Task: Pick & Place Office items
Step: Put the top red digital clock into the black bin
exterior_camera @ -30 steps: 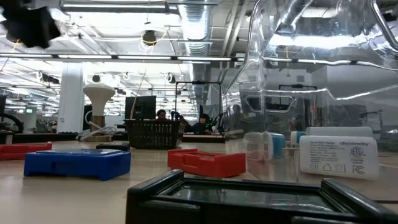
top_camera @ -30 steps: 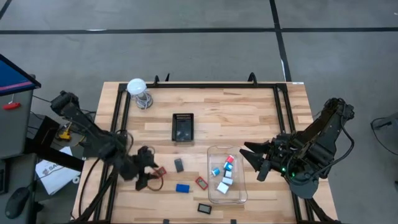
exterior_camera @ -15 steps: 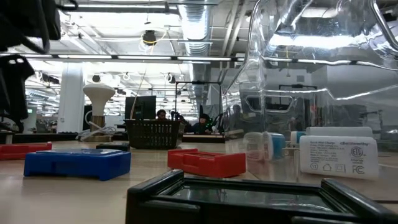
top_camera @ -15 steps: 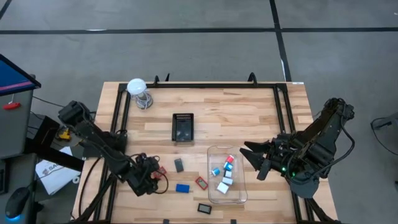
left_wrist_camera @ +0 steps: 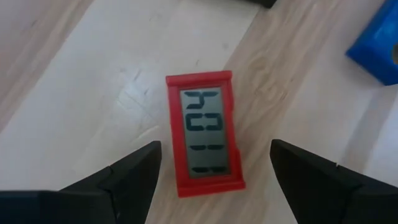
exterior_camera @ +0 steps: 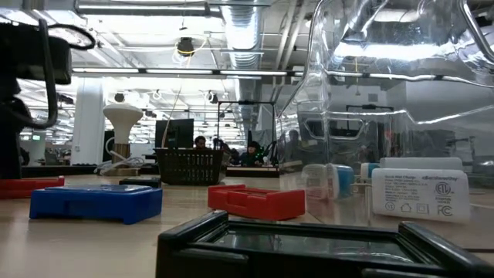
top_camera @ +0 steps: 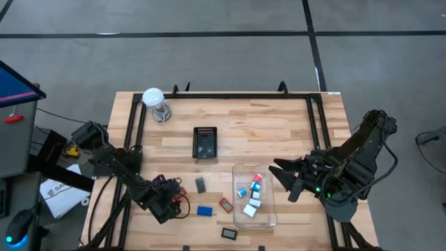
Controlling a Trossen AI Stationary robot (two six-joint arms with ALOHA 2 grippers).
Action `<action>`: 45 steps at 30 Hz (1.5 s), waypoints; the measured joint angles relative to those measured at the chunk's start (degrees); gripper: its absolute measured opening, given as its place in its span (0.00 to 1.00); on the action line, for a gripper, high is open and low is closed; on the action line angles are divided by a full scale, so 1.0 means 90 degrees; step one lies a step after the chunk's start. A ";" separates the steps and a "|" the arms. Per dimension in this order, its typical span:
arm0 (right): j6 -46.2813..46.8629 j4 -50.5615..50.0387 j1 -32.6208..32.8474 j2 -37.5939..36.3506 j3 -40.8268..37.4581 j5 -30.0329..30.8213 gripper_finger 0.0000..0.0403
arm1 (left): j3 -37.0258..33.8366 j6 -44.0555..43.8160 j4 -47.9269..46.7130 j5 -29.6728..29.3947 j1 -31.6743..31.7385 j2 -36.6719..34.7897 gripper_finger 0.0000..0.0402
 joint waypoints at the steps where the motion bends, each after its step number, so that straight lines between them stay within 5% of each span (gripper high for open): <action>1: -0.0002 0.0000 0.0000 0.0000 0.0000 0.0000 0.57 | 0.0000 -0.0064 -0.0012 0.0002 0.0000 0.0065 0.74; 8: -0.0019 -0.0002 0.0012 -0.0002 0.0000 0.0000 0.57 | 0.0022 -0.0365 -0.0063 -0.0086 -0.0010 0.0289 0.69; 18: -0.0019 -0.0002 0.0012 -0.0002 0.0000 -0.0002 0.57 | -0.0001 -0.0810 -0.0176 -0.0123 0.0024 0.0214 0.36; 25: -0.0021 0.0000 0.0012 -0.0002 0.0000 -0.0002 0.57 | -0.0007 -0.0887 -0.0096 -0.0484 0.0331 -0.0133 0.41; 30: -0.0021 0.0000 0.0012 -0.0005 0.0000 -0.0002 0.57 | -0.0007 -0.0265 -0.0110 -0.0914 0.1018 -0.0529 0.45; 38: -0.0073 0.0024 0.0012 -0.0005 0.0000 0.0032 0.57 | 0.0000 0.1834 0.0492 -0.1001 0.2772 -0.1375 0.26; 45: -0.0091 0.0079 0.0012 -0.0005 0.0000 0.0049 0.57 | -0.0082 0.2732 0.0568 0.0033 0.3398 -0.1795 0.27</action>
